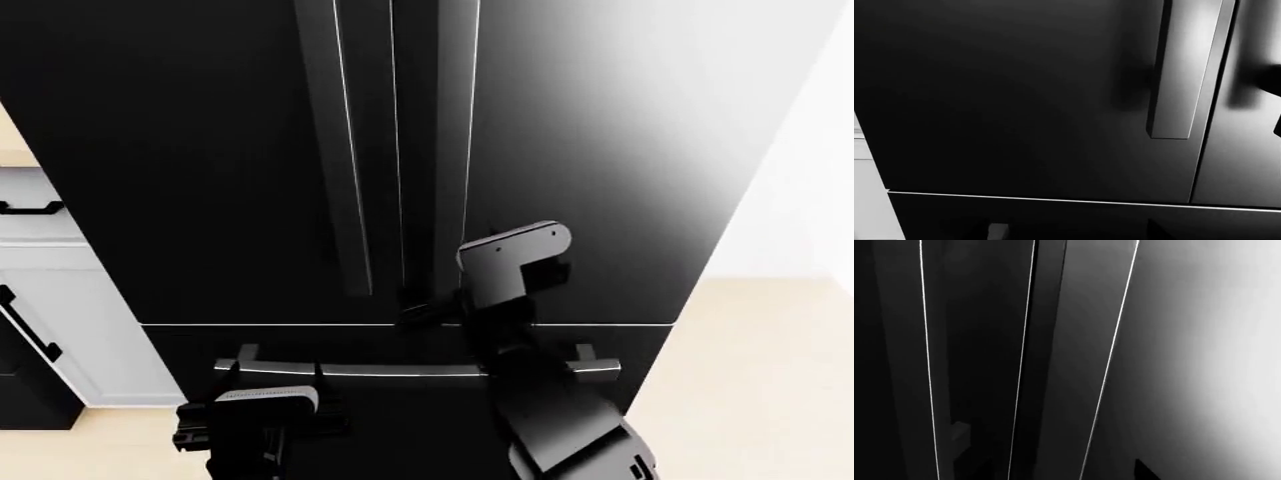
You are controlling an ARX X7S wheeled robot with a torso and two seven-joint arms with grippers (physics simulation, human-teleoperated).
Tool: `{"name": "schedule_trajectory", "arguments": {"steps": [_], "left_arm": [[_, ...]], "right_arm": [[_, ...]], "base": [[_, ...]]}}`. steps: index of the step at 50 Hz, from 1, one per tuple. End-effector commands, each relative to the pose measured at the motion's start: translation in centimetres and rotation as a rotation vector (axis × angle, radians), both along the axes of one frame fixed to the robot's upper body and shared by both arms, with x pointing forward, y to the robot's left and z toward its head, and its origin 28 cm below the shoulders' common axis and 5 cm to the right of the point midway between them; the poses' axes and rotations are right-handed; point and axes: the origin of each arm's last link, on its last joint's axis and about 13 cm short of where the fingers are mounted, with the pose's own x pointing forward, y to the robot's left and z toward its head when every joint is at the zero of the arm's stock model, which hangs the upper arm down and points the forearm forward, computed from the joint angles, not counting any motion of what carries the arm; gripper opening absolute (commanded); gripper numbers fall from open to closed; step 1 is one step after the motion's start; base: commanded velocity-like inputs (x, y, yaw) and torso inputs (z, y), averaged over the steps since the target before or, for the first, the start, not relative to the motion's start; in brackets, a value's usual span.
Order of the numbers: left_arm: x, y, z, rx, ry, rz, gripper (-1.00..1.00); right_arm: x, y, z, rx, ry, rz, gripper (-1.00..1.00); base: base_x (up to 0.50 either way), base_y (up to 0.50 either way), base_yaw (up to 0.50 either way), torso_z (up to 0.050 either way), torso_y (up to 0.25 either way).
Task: Open the fridge doors
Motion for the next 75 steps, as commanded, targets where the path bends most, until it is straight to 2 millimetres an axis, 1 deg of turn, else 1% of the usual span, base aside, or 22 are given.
{"name": "schedule_trajectory", "arguments": {"steps": [1,6,9,17,31,40,46,47,55,59,63,70,72,75], "left_arm": [[-0.1,-0.1,0.1,-0.018,-0.009,-0.022,1.00],[-0.1,-0.1,0.1,-0.018,-0.009,-0.020,1.00],[-0.1,-0.1,0.1,-0.019,-0.009,-0.022,1.00],[-0.1,-0.1,0.1,-0.022,-0.009,-0.022,1.00],[-0.1,0.0,0.1,-0.023,-0.009,-0.022,1.00],[-0.1,0.0,0.1,-0.024,-0.009,-0.021,1.00],[-0.1,0.0,0.1,-0.024,-0.009,-0.021,1.00],[-0.1,-0.1,0.1,-0.023,-0.009,-0.022,1.00],[-0.1,-0.1,0.1,-0.021,-0.009,-0.019,1.00],[-0.1,0.0,0.1,-0.026,-0.007,-0.017,1.00],[-0.1,0.0,0.2,-0.027,-0.007,-0.018,1.00],[0.0,0.0,0.2,-0.027,-0.007,-0.016,1.00],[0.0,0.0,0.2,-0.027,-0.008,-0.016,1.00],[0.0,0.0,0.2,-0.027,-0.008,-0.016,1.00]], "right_arm": [[0.9,1.0,3.0,0.009,-0.008,0.022,1.00],[1.6,1.3,3.7,0.016,0.001,0.012,1.00],[2.0,1.0,4.6,0.009,-0.003,-0.013,1.00],[3.3,1.1,5.6,0.009,0.002,-0.026,1.00],[5.4,1.1,5.9,-0.014,0.018,-0.042,1.00],[5.5,1.1,6.0,-0.013,0.017,-0.044,1.00],[5.1,1.2,5.8,-0.019,0.007,-0.041,1.00],[4.9,1.3,5.8,-0.023,-0.009,-0.049,-1.00],[3.7,1.4,5.6,-0.004,-0.033,-0.036,-1.00],[2.9,1.1,5.6,0.065,-0.062,-0.046,-1.00],[2.3,0.7,5.5,0.080,-0.074,-0.055,-1.00],[0.2,0.5,5.1,0.120,-0.092,-0.052,-1.00],[-0.3,0.4,5.0,0.180,-0.093,-0.040,-1.00],[-0.9,0.3,5.0,0.215,-0.095,-0.025,-1.00]], "base": [[0.00,0.00,0.00,0.000,0.000],[0.00,0.00,0.00,0.000,0.000],[0.00,0.00,0.00,0.000,0.000],[0.00,0.00,0.00,0.000,0.000],[0.00,0.00,0.00,0.000,0.000],[0.00,0.00,0.00,0.000,0.000],[0.00,0.00,0.00,0.000,0.000],[0.00,0.00,0.00,0.000,0.000],[0.00,0.00,0.00,0.000,0.001],[0.00,0.00,0.00,0.000,0.000],[0.00,0.00,0.00,0.000,0.003],[0.00,0.00,0.00,0.000,0.001],[0.00,0.00,0.00,0.000,0.000],[0.00,0.00,0.00,0.000,0.004]]}}
